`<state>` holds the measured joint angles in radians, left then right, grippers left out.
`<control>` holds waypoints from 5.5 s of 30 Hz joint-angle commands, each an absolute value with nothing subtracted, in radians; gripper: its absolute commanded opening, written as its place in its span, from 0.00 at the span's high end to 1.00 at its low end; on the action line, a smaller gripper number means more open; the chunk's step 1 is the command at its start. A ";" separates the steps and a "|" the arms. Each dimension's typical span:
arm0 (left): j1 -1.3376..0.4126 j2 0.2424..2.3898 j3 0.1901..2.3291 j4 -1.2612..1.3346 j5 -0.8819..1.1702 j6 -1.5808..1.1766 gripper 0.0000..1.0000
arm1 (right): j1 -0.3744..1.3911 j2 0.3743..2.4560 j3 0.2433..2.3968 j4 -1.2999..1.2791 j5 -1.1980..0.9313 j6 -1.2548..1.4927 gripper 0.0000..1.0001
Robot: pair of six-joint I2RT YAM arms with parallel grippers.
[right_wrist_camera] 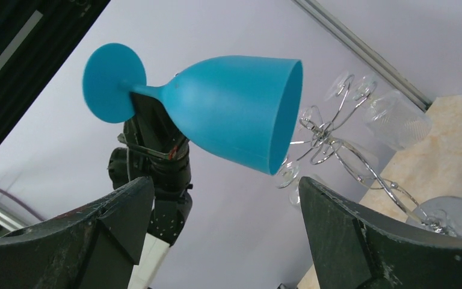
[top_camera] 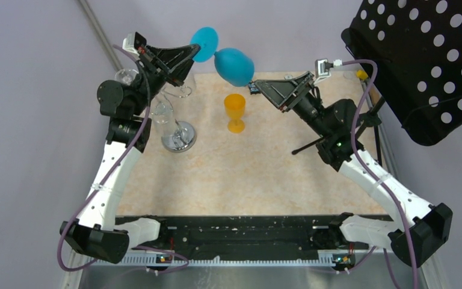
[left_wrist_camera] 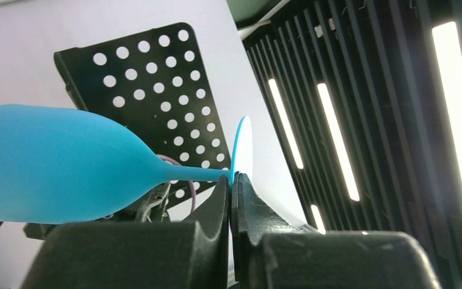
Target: Take the wine glass off the wine glass rack
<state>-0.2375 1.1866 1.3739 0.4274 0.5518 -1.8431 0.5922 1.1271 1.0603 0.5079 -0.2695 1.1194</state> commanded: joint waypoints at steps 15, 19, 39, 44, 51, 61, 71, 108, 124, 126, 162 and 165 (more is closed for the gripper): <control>-0.255 1.121 1.366 0.613 0.524 -1.998 1.00 | 0.586 1.285 1.209 1.038 -0.447 1.199 0.48; -0.255 1.109 1.343 0.622 0.516 -2.008 1.00 | 0.587 1.331 1.248 1.174 -0.508 1.248 0.62; -0.261 0.976 1.332 0.215 0.403 -1.600 0.33 | 0.591 1.277 1.336 0.861 -0.401 0.986 1.00; -0.259 0.930 1.310 0.039 0.358 -1.441 0.29 | 0.591 1.231 1.337 0.611 -0.220 0.822 1.00; -0.259 0.929 1.451 -0.315 0.285 -1.100 0.26 | 0.591 1.205 1.407 0.169 0.031 0.611 1.00; -0.258 0.948 1.661 -0.688 0.018 -0.761 0.25 | 0.591 1.254 1.457 -0.275 0.172 0.421 1.00; -0.258 0.977 1.742 -0.801 -0.038 -0.668 0.25 | 0.589 1.530 1.725 -0.813 0.183 0.171 1.00; -0.250 1.038 1.798 -0.882 -0.064 -0.584 0.21 | 0.569 2.015 2.037 -0.922 0.224 0.108 0.73; -0.247 0.952 1.709 -1.013 -0.188 -0.644 0.20 | 0.570 1.826 2.064 -0.879 0.033 0.258 0.54; -0.247 0.945 1.690 -1.023 -0.205 -0.658 0.20 | 0.575 1.778 2.025 -0.839 0.020 0.279 0.52; -0.067 0.974 1.634 -0.913 -0.116 -0.587 0.40 | 0.950 1.704 1.525 0.302 -0.121 1.475 0.42; -0.067 0.942 1.631 -0.915 -0.141 -0.575 0.38 | 0.967 1.741 1.575 0.310 -0.085 1.469 0.43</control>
